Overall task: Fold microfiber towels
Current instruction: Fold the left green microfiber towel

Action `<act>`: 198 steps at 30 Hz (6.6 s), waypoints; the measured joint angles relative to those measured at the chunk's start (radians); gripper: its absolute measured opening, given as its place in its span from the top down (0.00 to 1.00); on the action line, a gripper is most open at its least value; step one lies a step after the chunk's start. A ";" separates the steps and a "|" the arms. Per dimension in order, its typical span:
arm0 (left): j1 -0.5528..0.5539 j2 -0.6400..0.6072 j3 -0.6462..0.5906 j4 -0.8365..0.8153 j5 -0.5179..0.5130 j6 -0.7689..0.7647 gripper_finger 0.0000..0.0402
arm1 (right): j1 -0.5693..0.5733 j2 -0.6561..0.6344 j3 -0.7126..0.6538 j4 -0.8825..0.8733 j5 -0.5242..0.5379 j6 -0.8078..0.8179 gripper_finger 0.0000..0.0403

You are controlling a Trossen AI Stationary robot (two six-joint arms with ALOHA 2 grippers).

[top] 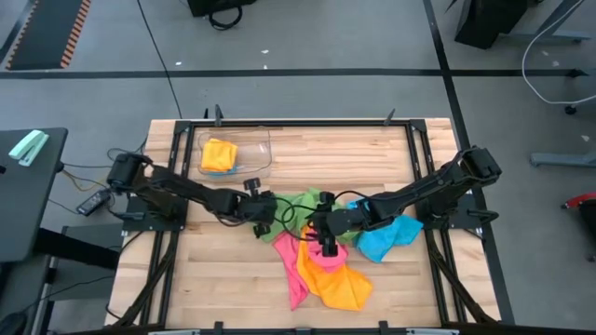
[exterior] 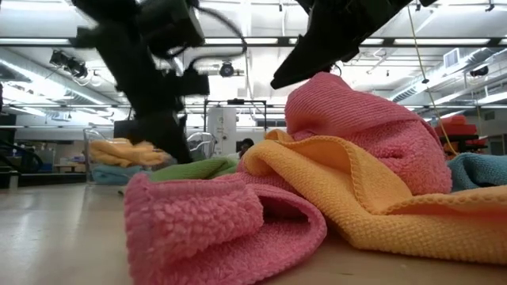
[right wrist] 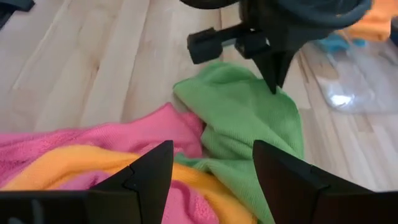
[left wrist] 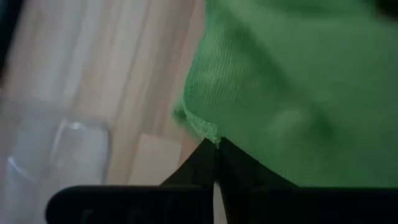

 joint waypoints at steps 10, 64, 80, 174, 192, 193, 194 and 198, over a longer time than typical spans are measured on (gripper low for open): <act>-0.105 -0.164 0.070 -0.003 0.002 0.142 0.93 | -0.003 0.000 0.000 0.130 0.034 -0.235 0.43; -0.221 -0.247 0.068 0.045 -0.180 0.222 0.95 | -0.054 0.198 0.064 -0.030 0.039 -0.140 0.43; -0.187 -0.243 0.065 0.043 -0.180 0.198 0.93 | -0.065 0.282 0.083 0.017 0.025 -0.139 0.44; -0.206 -0.272 0.062 0.015 -0.131 -0.091 0.92 | -0.067 -0.092 0.061 -0.072 -0.022 0.164 0.97; -0.229 -0.251 0.064 0.088 -0.126 -0.124 0.86 | -0.053 0.039 0.061 0.167 0.048 0.090 0.97; -0.229 -0.251 0.064 0.093 -0.127 -0.124 0.86 | -0.053 0.045 0.061 0.171 0.054 0.096 0.97; -0.229 -0.251 0.064 0.098 -0.127 -0.124 0.86 | -0.053 0.048 0.061 0.168 0.063 0.102 0.97; -0.230 -0.251 0.064 0.118 -0.125 -0.123 0.89 | -0.053 0.065 0.061 0.174 0.115 0.113 0.97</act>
